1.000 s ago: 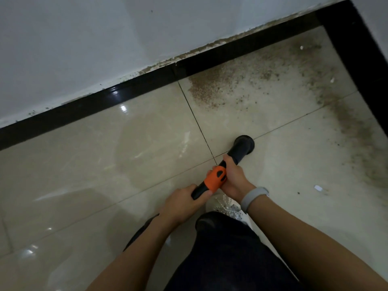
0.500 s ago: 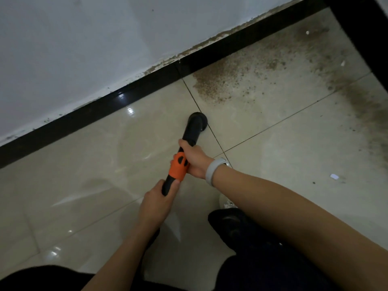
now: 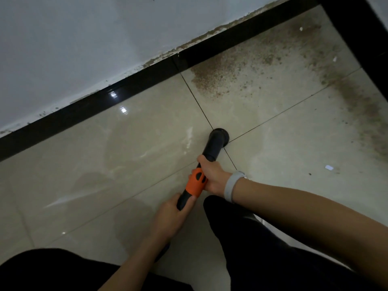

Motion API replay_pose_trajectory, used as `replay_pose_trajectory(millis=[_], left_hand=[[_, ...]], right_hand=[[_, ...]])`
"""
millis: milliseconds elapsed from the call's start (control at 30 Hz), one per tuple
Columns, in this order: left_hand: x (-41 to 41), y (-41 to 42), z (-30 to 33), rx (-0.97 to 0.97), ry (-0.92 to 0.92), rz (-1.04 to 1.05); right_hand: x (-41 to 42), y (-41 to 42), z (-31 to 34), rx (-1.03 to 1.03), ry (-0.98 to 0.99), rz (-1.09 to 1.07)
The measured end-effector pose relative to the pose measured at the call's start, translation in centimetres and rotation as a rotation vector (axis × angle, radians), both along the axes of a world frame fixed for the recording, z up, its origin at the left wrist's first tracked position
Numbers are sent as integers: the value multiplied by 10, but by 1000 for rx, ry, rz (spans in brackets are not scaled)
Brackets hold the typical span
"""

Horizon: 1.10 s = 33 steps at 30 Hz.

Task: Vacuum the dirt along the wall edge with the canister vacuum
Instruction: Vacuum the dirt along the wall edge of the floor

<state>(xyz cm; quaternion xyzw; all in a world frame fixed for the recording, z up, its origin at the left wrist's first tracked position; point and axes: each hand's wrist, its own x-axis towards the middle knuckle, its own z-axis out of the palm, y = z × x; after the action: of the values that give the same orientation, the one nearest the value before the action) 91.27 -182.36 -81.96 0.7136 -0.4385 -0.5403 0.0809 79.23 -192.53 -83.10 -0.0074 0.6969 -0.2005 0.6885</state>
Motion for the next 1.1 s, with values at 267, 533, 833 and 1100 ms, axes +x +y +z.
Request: replay_pose_trajectory(millis=[267, 533, 833, 1100], left_hand=[[25, -26, -4, -84, -114, 214], [28, 8, 3, 158, 101, -94], [7, -2, -2, 57, 87, 23], [17, -23, -8, -73, -75, 177]], right_hand=[[50, -49, 4, -118, -105, 188], [33, 18, -9, -4, -61, 141], [19, 8, -12, -101, 125, 197], [52, -27, -9, -174, 29, 218]])
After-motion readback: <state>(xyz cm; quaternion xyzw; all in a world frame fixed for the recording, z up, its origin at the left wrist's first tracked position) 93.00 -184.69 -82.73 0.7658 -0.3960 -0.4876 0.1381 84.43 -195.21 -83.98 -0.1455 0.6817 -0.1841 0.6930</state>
